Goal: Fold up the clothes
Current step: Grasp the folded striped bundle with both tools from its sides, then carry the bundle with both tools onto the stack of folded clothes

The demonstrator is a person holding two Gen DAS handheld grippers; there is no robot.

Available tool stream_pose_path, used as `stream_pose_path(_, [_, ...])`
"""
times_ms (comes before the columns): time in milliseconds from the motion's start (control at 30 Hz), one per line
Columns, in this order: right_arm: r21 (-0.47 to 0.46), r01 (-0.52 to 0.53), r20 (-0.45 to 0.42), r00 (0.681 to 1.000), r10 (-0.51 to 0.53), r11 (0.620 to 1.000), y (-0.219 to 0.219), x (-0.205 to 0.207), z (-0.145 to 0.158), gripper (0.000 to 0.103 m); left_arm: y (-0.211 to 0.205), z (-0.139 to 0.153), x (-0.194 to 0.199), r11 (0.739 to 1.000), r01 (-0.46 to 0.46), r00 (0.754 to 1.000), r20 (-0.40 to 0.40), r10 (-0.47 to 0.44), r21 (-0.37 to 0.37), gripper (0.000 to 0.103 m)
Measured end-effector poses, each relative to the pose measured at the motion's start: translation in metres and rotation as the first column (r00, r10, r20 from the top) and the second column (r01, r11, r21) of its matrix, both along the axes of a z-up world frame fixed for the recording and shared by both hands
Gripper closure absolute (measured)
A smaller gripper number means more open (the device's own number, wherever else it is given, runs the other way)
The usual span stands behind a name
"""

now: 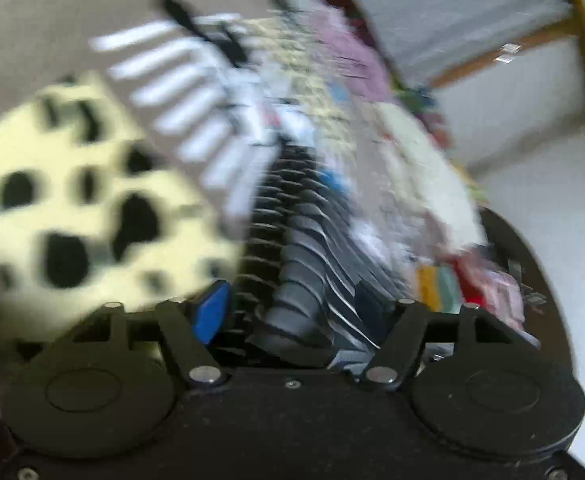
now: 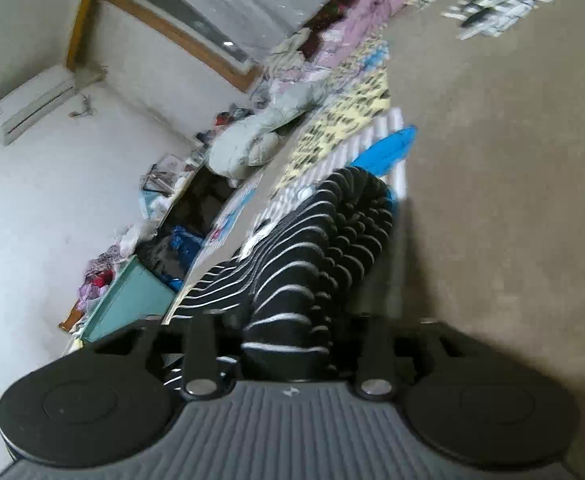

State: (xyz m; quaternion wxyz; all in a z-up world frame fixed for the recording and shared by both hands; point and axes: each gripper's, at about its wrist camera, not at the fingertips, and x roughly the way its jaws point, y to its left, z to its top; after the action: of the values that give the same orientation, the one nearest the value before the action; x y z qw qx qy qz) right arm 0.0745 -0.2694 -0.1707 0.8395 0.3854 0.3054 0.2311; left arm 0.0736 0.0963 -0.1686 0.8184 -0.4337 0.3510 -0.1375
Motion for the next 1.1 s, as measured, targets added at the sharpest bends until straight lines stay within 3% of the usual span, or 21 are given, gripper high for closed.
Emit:
stream_pose_path(167, [-0.022, 0.073, -0.010, 0.997, -0.073, 0.997, -0.016, -0.012, -0.006, 0.034, 0.009, 0.001, 0.002, 1.000, 0.017, 1.000, 0.010, -0.017, -0.024, 0.034])
stream_pose_path(267, [-0.033, 0.039, -0.028, 0.999, -0.040, 0.999, -0.009, -0.005, -0.013, 0.032, 0.002, -0.001, 0.000, 0.999, 0.035, 0.999, 0.027, -0.035, 0.005, 0.037])
stream_pose_path(333, [-0.054, 0.018, -0.002, 1.000, -0.018, 0.998, 0.000, -0.003, -0.016, 0.031, -0.009, -0.003, -0.001, 0.998, 0.058, 0.998, 0.034, -0.059, 0.038, 0.074])
stream_pose_path(467, [-0.047, -0.033, -0.008, 0.999, 0.033, 0.998, 0.015, 0.004, -0.024, 0.067, -0.023, 0.007, -0.002, 0.996, 0.088, 0.994, 0.063, -0.089, 0.018, 0.077])
stream_pose_path(633, [0.002, -0.038, 0.045, 0.998, 0.038, 0.999, -0.001, -0.002, 0.003, 0.071, -0.047, 0.046, 0.003, 0.986, 0.157, 0.977, 0.155, -0.147, -0.055, 0.077])
stream_pose_path(867, [0.065, 0.090, 0.223, 0.969, -0.102, 0.994, -0.077, -0.022, 0.073, 0.071, -0.130, 0.092, 0.036, 0.941, 0.323, 0.919, 0.270, -0.287, -0.099, 0.077])
stream_pose_path(1100, [0.080, 0.288, 0.360, 0.884, -0.297, 0.954, -0.178, -0.065, 0.116, 0.071, -0.250, 0.124, 0.069, 0.859, 0.505, 0.829, 0.324, -0.456, -0.083, 0.077])
